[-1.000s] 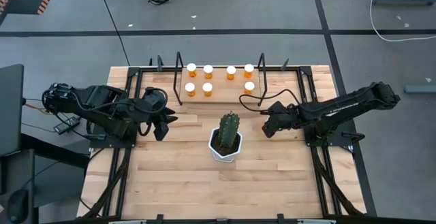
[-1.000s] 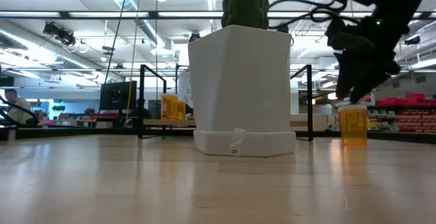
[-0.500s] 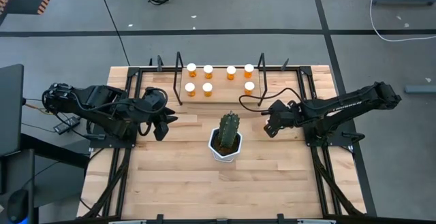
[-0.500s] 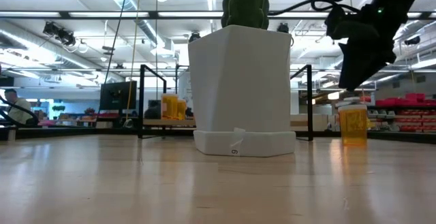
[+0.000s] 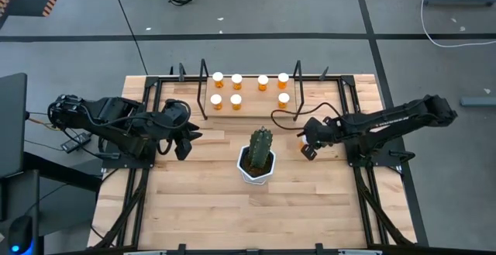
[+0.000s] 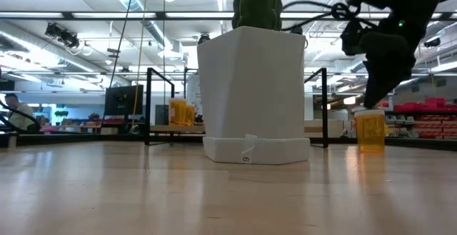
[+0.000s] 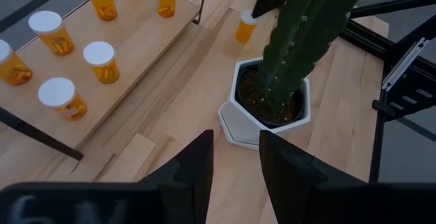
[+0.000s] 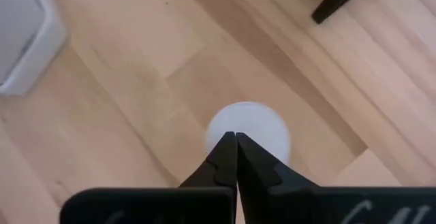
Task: Pick and place medicine bottles onto shelf by color
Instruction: Close the orange medicine bottle
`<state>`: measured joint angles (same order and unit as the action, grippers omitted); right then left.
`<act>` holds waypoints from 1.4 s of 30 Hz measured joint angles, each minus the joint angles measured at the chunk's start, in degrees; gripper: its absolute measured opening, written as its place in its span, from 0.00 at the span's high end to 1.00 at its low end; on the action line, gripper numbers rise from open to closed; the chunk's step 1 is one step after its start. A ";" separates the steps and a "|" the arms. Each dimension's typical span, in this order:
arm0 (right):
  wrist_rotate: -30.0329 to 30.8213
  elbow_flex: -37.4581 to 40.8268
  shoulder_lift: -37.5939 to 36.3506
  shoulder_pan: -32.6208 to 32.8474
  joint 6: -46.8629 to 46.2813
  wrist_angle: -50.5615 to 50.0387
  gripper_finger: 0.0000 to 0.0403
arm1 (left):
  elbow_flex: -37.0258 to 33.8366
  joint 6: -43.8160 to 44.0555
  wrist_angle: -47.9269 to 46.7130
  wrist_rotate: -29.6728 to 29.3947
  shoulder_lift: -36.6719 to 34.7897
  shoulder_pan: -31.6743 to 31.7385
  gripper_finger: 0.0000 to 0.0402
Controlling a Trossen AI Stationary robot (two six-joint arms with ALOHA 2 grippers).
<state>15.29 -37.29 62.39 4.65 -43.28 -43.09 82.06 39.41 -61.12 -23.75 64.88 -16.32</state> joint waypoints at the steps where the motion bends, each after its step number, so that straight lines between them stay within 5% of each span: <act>1: -0.22 0.34 0.02 -0.83 0.39 0.24 0.99 | 0.00 0.07 0.00 0.00 0.00 0.00 0.69; 20: -4.35 0.57 -0.35 -5.32 1.20 0.27 0.99 | 0.00 0.38 0.00 0.00 0.00 0.00 0.69; 42: -7.36 8.25 -0.92 -6.15 -4.45 12.18 1.00 | 0.00 0.20 -0.04 -0.02 0.00 0.00 0.69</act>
<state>7.92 -29.04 61.47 -1.50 -47.73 -30.90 82.06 39.61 -61.17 -23.77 64.88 -16.32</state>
